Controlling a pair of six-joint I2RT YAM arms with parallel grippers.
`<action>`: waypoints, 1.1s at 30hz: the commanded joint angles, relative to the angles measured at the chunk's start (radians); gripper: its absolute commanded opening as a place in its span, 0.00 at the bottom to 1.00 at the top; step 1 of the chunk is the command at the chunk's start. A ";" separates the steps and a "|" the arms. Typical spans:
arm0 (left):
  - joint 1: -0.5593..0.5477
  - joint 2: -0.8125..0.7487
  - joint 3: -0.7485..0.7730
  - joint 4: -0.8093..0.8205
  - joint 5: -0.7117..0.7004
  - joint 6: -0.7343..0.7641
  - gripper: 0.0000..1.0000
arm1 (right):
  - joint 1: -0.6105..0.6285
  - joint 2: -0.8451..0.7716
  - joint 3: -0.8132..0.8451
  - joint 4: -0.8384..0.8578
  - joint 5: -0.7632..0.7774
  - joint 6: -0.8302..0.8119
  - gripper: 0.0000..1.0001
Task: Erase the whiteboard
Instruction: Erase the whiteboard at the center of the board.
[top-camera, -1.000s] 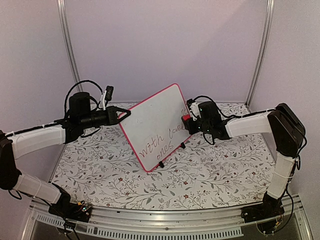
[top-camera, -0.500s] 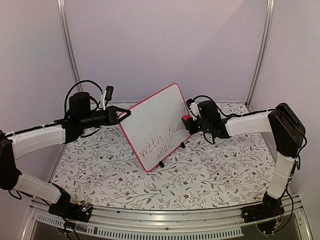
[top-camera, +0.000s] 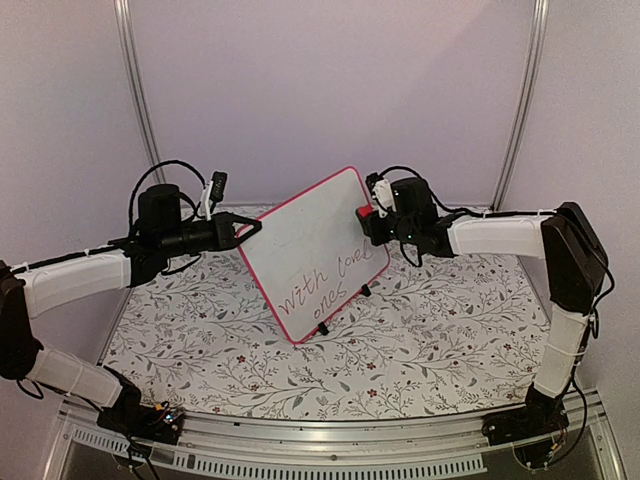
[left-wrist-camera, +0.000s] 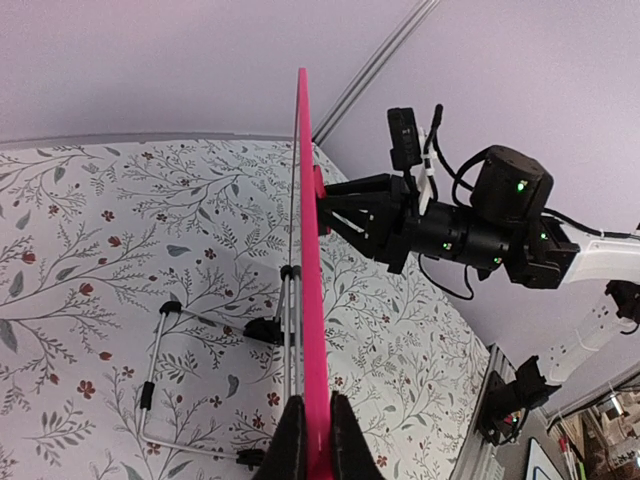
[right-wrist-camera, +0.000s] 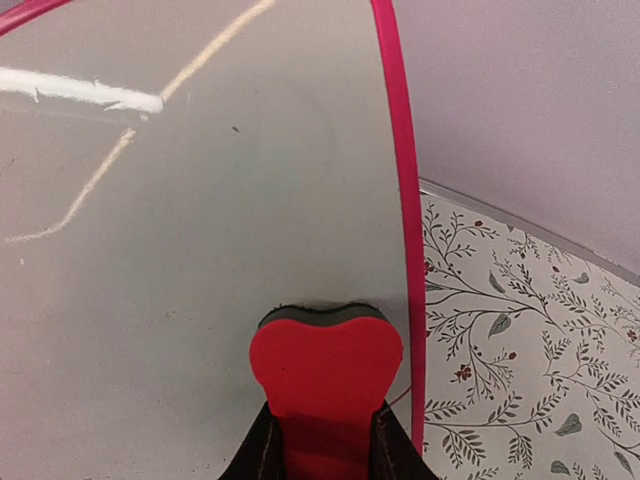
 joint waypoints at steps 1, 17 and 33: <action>-0.021 -0.036 0.000 0.046 0.122 -0.013 0.00 | -0.001 0.034 0.036 -0.013 0.009 -0.017 0.23; -0.022 -0.034 -0.001 0.047 0.122 -0.014 0.00 | -0.009 0.024 -0.106 0.039 -0.009 0.026 0.23; -0.022 -0.035 -0.001 0.047 0.124 -0.015 0.00 | -0.018 0.006 -0.204 0.077 -0.018 0.064 0.23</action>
